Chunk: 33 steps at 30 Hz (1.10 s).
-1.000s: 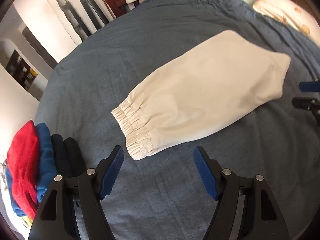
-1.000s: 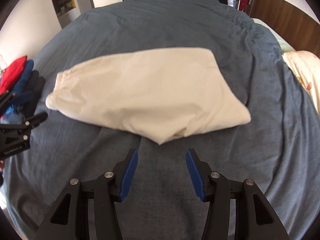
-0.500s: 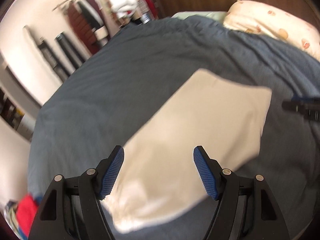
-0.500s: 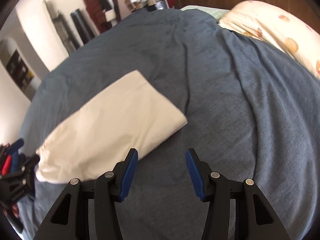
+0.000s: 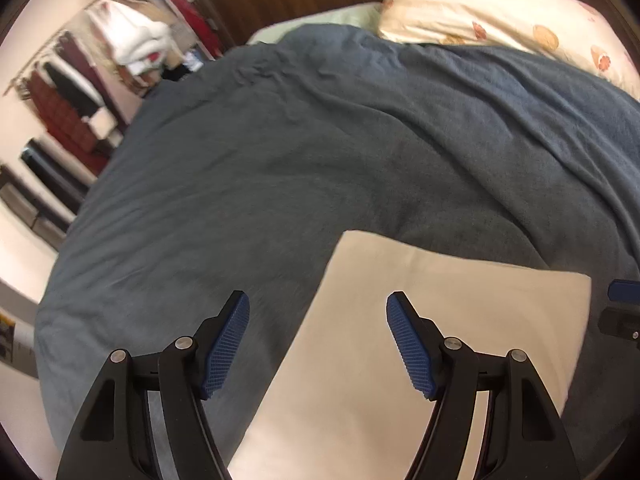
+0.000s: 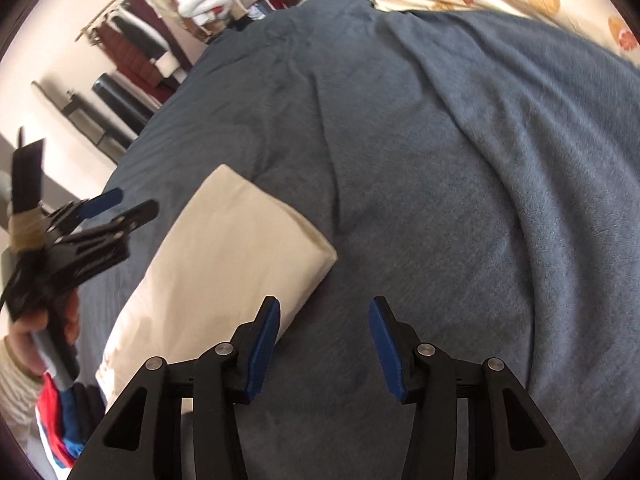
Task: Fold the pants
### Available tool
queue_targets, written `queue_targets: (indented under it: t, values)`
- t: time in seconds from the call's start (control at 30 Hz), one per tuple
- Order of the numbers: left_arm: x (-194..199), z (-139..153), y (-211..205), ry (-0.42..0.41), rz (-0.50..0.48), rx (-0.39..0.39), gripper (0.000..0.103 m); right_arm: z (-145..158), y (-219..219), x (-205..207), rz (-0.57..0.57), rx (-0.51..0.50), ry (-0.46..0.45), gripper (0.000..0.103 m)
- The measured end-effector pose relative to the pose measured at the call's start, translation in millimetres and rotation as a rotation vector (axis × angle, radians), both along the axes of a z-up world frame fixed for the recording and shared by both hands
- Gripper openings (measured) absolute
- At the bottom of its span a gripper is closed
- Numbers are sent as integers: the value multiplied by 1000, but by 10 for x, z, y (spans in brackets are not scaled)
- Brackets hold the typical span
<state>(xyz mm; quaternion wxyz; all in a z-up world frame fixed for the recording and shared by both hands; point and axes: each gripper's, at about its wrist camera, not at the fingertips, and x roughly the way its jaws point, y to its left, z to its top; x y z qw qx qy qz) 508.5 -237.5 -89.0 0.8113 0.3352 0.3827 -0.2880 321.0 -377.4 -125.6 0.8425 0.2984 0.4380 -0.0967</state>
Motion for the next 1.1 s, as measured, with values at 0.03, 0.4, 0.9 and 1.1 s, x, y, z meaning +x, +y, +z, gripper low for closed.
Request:
queue_targets:
  t: [0.03, 0.4, 0.9, 1.1]
  values:
    - [19, -41, -47, 9, -21, 8, 71, -18, -23, 27, -8, 7, 7, 48]
    - [444, -378, -381, 147, -116, 45, 71, -162, -69, 313, -81, 143, 32, 48]
    - [798, -745, -517, 404, -165, 41, 37, -327, 19, 484, -142, 142, 88, 46]
    - [798, -583, -456, 378, -144, 18, 13, -347, 45, 483, -146, 138, 80, 46]
